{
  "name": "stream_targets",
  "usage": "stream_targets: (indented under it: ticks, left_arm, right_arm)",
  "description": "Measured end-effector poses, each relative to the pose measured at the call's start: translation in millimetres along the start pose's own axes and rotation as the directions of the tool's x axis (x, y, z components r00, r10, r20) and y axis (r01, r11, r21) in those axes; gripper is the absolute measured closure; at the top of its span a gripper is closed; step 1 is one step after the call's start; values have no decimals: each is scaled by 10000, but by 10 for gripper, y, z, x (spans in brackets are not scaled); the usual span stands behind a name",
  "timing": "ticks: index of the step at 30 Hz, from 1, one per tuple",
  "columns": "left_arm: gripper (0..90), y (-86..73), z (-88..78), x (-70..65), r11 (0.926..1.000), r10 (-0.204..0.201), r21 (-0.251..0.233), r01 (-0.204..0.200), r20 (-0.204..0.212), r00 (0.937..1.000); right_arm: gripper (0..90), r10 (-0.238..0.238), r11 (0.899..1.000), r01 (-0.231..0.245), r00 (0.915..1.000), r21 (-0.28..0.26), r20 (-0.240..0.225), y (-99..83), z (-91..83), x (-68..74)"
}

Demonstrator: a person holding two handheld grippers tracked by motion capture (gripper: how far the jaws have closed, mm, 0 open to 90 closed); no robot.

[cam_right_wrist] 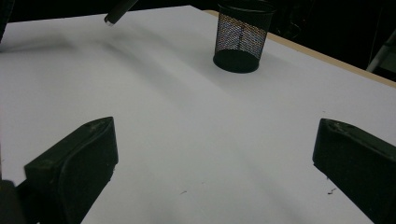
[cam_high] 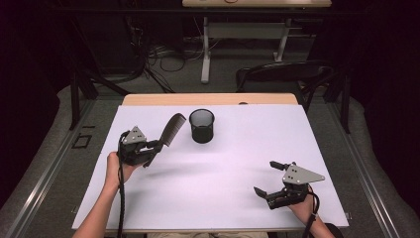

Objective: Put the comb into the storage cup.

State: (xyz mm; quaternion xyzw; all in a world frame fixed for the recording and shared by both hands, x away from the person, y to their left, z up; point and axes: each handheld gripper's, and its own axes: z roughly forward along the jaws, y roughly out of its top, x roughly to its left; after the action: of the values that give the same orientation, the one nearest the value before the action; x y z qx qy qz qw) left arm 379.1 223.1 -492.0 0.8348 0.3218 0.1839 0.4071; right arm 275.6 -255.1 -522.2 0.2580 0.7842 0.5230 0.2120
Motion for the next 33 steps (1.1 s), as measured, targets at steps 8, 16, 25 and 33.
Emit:
stream_targets:
  ticks: [8,16,25,33]
  left_arm:
    - [725,14,-4,20,9984,-308,-466,305,-77,9995]
    - [724,19,6,50,9947,-656,-809,634,-242,9976]
    - [724,56,15,59,9922,-756,-1016,725,-273,9968]
    - [724,94,-10,77,9862,-920,-1418,853,-411,9949]
  right_arm:
    - [0,46,10000,-46,10000,-73,23,-3,-1,-8]
    - [0,39,10000,-39,10000,-5,71,-4,-1,-14]
    - [0,44,10000,-44,10000,-12,60,-4,0,-16]
    - [0,41,10000,-41,10000,10,66,-3,2,-15]
